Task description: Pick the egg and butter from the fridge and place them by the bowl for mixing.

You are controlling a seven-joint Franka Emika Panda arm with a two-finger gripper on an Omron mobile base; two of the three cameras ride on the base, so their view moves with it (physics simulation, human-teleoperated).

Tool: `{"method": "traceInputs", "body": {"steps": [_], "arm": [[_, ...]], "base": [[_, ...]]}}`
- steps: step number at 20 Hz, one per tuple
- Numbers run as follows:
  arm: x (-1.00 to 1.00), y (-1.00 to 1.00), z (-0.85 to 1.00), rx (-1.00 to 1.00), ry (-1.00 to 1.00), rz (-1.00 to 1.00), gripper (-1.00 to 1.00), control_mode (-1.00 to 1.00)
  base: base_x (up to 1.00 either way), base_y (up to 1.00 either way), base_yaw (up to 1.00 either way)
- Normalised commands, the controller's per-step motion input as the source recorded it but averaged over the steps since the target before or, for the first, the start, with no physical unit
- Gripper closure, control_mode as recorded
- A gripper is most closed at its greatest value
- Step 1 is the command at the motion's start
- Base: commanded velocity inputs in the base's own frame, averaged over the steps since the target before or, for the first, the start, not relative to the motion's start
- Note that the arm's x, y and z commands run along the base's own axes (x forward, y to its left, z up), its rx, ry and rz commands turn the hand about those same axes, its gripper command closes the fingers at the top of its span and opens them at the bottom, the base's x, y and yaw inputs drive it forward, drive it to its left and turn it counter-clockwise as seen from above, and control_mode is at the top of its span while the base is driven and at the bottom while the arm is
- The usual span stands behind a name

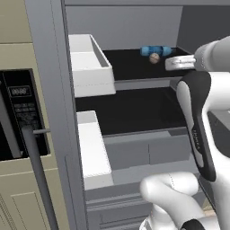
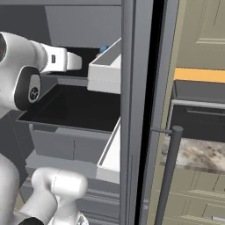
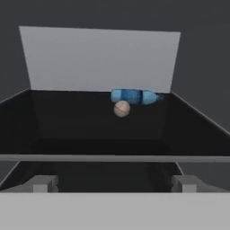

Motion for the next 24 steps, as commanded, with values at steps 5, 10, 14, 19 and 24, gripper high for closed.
{"method": "traceInputs", "body": {"steps": [5, 10, 14, 19, 24], "arm": [[0.44, -0.07, -0.14, 0.0, 0.04, 0.0, -1.0, -1.0], [0.44, -0.16, -0.1, 0.0, 0.08, 0.01, -1.0, -1.0], [0.45, -0.17, -0.01, 0.0, 0.08, 0.0, -1.0, -1.0], [0.41, -0.02, -0.04, 0.0, 0.01, 0.0, -1.0, -1.0], [0.33, 0.0, -0.22, 0.0, -0.02, 0.0, -1.0, -1.0]], "base": [[0.0, 0.0, 0.0], [0.0, 0.0, 0.0], [0.0, 0.0, 0.0], [0.0, 0.0, 0.0], [0.0, 0.0, 0.0]]}}
